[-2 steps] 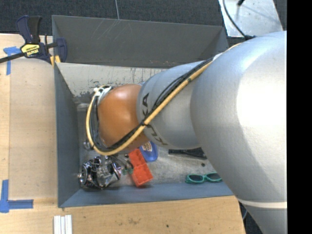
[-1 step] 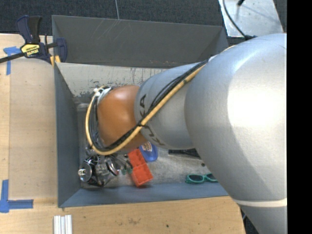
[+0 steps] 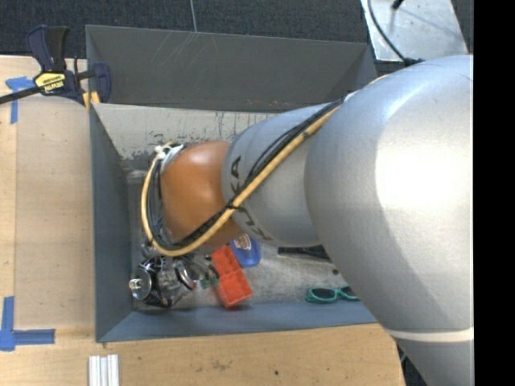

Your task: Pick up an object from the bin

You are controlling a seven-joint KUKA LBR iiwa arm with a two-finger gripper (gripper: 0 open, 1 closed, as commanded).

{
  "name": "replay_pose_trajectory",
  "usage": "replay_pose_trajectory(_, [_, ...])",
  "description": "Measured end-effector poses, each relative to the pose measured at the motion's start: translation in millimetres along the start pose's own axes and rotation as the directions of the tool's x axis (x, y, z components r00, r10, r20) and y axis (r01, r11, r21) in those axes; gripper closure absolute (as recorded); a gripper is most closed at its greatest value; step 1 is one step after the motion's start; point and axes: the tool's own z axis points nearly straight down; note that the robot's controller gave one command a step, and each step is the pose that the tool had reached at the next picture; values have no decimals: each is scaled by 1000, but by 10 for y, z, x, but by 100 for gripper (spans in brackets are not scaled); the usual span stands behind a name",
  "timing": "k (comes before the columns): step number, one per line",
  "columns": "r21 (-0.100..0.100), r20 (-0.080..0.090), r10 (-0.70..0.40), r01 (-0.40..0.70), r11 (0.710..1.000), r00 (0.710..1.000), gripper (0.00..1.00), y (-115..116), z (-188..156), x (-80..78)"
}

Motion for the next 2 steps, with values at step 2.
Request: replay_pose_trajectory(2, [-3,7,3,-3,1000,1000,100,-22,-162,-25])
